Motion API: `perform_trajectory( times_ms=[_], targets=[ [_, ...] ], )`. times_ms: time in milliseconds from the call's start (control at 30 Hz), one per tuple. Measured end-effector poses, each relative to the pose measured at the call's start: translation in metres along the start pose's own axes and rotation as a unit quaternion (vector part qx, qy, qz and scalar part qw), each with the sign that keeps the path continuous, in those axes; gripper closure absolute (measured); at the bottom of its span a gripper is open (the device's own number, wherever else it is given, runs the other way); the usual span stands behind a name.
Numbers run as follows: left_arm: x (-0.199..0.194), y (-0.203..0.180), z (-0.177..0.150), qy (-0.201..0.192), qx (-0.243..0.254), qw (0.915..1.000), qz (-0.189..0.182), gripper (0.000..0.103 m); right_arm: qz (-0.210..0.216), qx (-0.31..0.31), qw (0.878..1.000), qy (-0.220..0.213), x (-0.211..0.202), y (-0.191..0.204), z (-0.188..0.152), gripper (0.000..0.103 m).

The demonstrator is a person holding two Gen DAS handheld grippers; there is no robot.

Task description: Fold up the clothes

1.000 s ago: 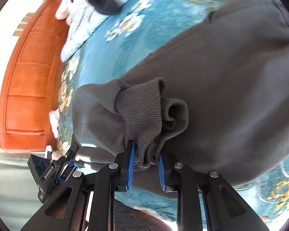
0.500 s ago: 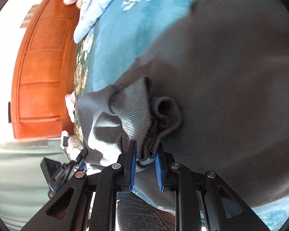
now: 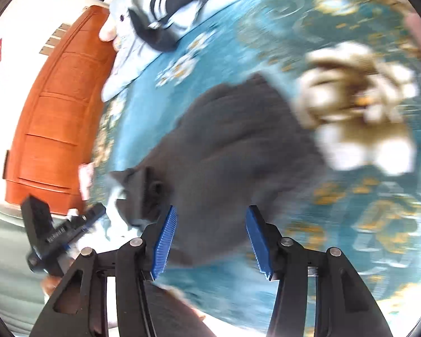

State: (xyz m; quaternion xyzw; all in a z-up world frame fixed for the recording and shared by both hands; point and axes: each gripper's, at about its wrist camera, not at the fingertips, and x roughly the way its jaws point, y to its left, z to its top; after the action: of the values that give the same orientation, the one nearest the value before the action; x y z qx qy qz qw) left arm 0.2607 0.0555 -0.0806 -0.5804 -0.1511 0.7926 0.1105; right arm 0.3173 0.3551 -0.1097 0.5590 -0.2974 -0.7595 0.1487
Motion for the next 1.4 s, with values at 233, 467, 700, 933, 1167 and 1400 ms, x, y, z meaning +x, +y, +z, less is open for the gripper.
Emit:
perform_trajectory(
  times_ms=[233, 467, 700, 933, 1167, 1400],
  targets=[
    [0.046, 0.000, -0.001, 0.058, -0.018, 0.9978, 0.027, 0.080, 0.048, 0.105, 0.992, -0.053, -0.003, -0.075, -0.009, 0.039],
    [0.029, 0.008, -0.004, 0.037, -0.052, 0.9978, 0.019, 0.080, 0.086, 0.146, 0.982, -0.078, 0.044, -0.064, 0.009, 0.039],
    [0.027, 0.004, -0.001, 0.032, -0.055, 0.9971, 0.042, 0.080, 0.100, 0.167, 0.976, -0.095, 0.062, -0.056, 0.024, 0.041],
    [0.048, -0.032, 0.013, 0.051, -0.031, 0.9978, 0.029, 0.067, 0.128, 0.171, 0.972, -0.101, 0.043, -0.057, 0.059, 0.068],
    [0.059, -0.062, 0.028, 0.053, -0.021, 0.9983, 0.014, 0.054, 0.110, 0.104, 0.982, -0.110, 0.026, -0.028, 0.086, 0.072],
    [-0.001, -0.029, 0.020, -0.026, -0.071, 0.9961, -0.045, 0.054, 0.106, 0.003, 0.988, -0.111, 0.014, 0.037, 0.079, 0.072]
  ],
)
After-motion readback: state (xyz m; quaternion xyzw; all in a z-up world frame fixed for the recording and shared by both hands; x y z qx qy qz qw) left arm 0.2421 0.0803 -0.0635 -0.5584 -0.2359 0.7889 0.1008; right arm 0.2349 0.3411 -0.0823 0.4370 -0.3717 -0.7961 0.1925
